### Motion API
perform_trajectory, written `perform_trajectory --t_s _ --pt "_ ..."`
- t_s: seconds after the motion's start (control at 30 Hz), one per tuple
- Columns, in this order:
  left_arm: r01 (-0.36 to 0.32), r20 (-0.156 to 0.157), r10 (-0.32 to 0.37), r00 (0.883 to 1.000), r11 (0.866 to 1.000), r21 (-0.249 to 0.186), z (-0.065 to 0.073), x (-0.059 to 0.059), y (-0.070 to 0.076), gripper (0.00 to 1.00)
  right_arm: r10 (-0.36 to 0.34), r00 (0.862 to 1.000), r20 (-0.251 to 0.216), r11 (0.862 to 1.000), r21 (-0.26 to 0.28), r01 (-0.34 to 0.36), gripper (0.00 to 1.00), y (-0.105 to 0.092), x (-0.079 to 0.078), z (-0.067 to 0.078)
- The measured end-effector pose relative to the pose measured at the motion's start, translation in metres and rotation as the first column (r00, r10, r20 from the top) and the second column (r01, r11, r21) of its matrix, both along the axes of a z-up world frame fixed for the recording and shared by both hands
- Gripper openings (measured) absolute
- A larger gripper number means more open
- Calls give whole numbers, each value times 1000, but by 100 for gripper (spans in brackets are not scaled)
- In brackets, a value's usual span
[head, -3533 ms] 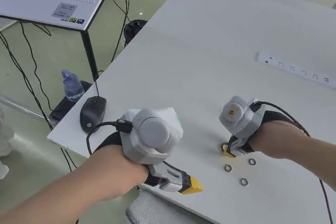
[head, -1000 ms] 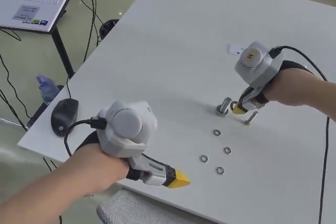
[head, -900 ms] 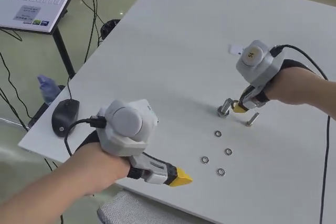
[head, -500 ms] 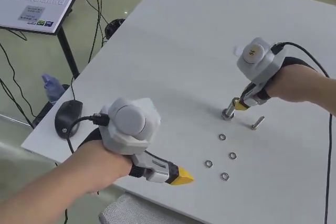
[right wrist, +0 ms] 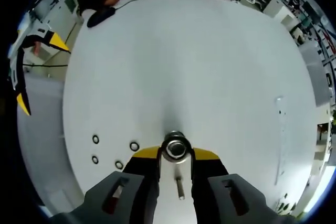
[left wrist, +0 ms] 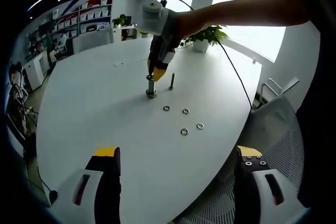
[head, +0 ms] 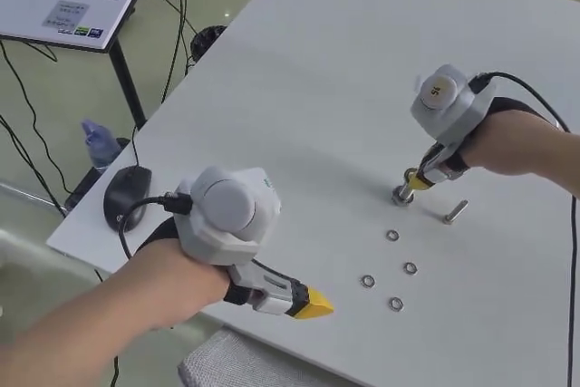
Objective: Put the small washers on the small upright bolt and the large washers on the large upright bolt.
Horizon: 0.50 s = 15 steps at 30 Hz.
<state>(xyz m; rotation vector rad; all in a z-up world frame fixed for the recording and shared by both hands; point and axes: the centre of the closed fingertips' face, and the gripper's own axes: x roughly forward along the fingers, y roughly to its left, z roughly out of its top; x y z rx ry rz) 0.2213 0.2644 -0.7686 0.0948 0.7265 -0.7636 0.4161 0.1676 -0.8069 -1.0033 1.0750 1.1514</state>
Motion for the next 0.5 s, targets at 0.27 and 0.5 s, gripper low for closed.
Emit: perform_trajectory --t_s 0.27,0.5 --pt "9 -3 -9 1000 1000 -3 -2 0 -2 89 6 1000 -3 1000 -10 -6 22 0 6 -7" --pt "-1 9 1 1000 1000 -6 0 4 -2 90 25 1000 -2 999 -24 -25 22 0 7 -16"
